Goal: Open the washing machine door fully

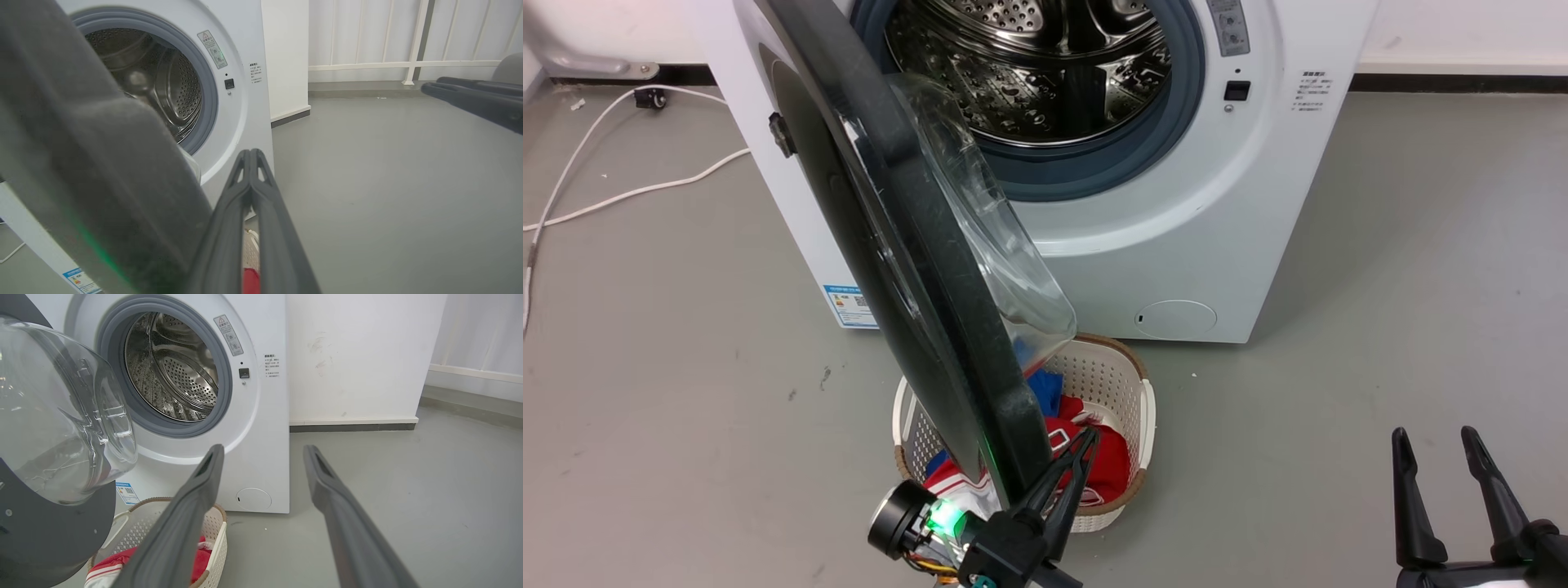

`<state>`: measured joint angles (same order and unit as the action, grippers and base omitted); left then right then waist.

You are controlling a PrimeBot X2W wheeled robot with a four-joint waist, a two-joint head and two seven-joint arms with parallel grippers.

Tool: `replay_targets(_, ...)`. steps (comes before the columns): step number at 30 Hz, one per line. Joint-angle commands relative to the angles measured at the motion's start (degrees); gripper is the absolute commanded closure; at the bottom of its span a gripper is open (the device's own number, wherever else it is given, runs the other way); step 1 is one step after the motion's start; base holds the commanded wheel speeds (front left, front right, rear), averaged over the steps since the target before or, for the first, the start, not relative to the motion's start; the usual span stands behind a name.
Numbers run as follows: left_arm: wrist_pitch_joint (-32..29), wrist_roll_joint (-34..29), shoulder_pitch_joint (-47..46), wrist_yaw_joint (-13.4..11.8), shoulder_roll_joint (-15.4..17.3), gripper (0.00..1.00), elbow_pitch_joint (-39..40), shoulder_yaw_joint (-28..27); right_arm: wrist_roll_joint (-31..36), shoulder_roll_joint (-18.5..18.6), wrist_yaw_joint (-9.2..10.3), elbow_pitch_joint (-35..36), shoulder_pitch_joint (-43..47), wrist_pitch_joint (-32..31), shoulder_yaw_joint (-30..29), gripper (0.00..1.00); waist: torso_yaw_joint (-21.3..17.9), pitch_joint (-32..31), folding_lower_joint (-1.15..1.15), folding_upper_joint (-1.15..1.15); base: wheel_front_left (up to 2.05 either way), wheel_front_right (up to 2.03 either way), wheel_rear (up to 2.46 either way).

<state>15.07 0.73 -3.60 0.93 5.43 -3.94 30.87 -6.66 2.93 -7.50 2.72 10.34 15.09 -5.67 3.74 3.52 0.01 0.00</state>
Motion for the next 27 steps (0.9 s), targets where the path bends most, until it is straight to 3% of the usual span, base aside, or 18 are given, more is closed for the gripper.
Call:
replay_targets(1,0.16,0.3,0.62,-0.39,0.08,1.0,-0.17,-0.48,0.22,-0.1,0.01,-0.02,-0.61,0.1,-0.14,0.0,0.39,0.07,-0.01,0.0,0.0,0.0,0.0)
replay_targets(21,-0.04,2.33,6.67,-6.91,3.71,1.0,3.79,-11.05,-1.07,-0.1,0.01,-0.65,1.46,0.1,0.02,0.0,4.88,-0.94,-0.01,0.0,0.0,0.0,0.0)
replay_targets(27,-0.04,2.86,7.74,-7.78,4.25,1.0,4.91,-14.1,-1.17,-0.1,0.01,-0.82,1.38,0.1,-0.07,0.0,6.1,-0.87,-0.01,0.0,0.0,0.0,0.0)
